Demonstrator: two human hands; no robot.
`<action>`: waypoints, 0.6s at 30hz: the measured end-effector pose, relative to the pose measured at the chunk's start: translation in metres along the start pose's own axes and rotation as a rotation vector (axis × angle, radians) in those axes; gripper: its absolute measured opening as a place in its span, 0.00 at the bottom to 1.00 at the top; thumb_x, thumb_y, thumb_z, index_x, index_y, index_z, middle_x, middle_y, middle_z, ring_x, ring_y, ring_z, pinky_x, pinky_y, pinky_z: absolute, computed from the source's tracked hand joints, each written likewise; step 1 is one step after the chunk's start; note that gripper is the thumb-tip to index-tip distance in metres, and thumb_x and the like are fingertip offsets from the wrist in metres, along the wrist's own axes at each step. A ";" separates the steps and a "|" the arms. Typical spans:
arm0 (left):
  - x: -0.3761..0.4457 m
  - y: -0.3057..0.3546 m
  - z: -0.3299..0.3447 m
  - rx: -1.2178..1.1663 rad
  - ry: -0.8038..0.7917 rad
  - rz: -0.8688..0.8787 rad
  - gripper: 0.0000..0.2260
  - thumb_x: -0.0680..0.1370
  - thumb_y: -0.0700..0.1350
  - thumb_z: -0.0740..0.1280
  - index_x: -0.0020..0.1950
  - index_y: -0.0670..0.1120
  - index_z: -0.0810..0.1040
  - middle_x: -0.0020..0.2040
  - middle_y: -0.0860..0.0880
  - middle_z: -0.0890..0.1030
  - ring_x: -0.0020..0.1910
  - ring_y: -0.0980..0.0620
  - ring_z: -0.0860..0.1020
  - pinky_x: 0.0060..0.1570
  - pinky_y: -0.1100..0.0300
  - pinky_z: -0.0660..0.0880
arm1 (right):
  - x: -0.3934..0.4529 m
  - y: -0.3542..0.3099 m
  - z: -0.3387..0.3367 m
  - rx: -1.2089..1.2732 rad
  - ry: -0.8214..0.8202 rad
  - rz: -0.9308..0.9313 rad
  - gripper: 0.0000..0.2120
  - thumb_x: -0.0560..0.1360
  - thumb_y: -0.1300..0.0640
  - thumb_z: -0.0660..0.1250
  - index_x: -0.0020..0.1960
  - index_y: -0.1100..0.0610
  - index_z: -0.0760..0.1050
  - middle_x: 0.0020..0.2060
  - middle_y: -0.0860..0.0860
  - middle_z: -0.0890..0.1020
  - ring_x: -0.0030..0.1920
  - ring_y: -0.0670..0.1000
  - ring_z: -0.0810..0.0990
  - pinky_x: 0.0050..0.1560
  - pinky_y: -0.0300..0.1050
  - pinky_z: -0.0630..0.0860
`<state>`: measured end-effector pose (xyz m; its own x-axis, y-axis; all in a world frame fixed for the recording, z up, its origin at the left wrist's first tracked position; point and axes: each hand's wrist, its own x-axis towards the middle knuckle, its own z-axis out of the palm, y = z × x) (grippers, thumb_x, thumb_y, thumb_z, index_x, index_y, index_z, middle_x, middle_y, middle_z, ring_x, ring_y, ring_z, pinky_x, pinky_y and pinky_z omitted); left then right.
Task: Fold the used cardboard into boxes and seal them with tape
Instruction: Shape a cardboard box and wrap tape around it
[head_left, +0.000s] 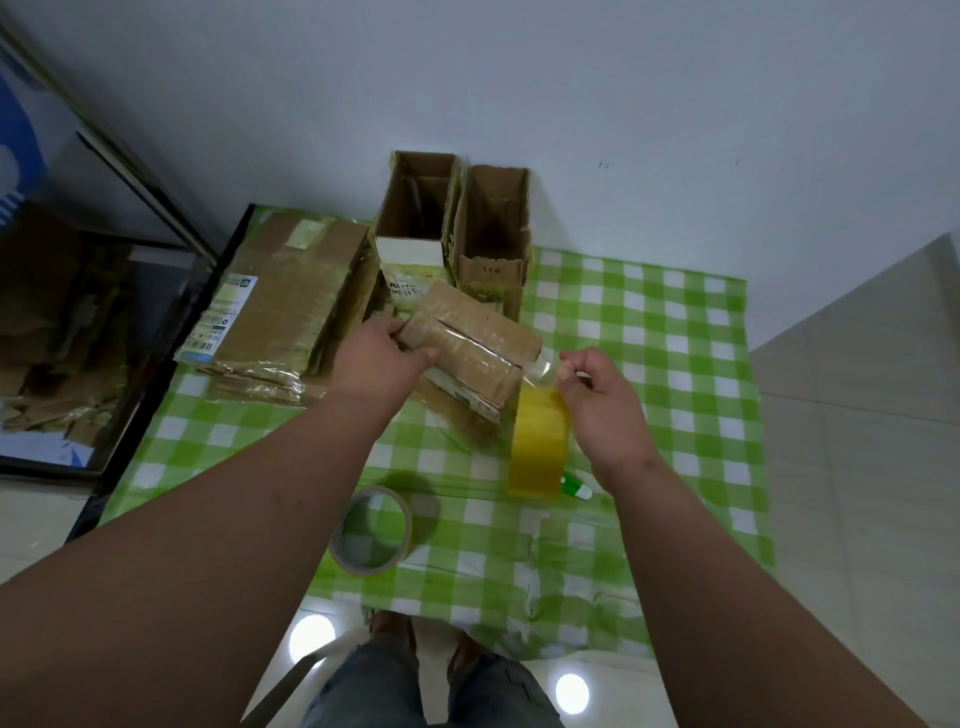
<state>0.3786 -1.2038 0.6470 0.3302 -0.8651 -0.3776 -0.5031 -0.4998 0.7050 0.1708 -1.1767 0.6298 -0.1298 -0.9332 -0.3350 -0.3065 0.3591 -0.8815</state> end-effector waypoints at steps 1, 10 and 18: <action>0.001 0.001 0.001 -0.052 0.003 -0.036 0.26 0.75 0.45 0.74 0.72 0.43 0.72 0.60 0.47 0.78 0.55 0.48 0.76 0.57 0.51 0.76 | 0.003 -0.003 -0.002 -0.011 -0.029 -0.003 0.10 0.82 0.57 0.62 0.42 0.49 0.71 0.54 0.45 0.76 0.51 0.47 0.75 0.50 0.43 0.70; 0.009 -0.004 0.008 -0.278 0.012 -0.151 0.22 0.76 0.41 0.72 0.69 0.47 0.74 0.63 0.46 0.76 0.55 0.46 0.78 0.59 0.50 0.77 | 0.007 -0.004 -0.004 0.019 -0.155 -0.044 0.08 0.80 0.62 0.63 0.44 0.54 0.74 0.67 0.43 0.71 0.66 0.48 0.70 0.71 0.52 0.66; -0.002 -0.002 0.022 -0.513 -0.044 -0.286 0.30 0.75 0.42 0.73 0.73 0.50 0.64 0.61 0.47 0.77 0.54 0.46 0.79 0.43 0.54 0.80 | 0.017 -0.016 -0.003 -0.034 -0.324 -0.048 0.08 0.81 0.62 0.62 0.43 0.55 0.72 0.78 0.43 0.58 0.76 0.46 0.58 0.71 0.46 0.60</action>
<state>0.3612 -1.2022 0.6325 0.3565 -0.7057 -0.6124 0.0552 -0.6384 0.7678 0.1703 -1.1979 0.6397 0.1909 -0.9022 -0.3867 -0.3372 0.3097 -0.8890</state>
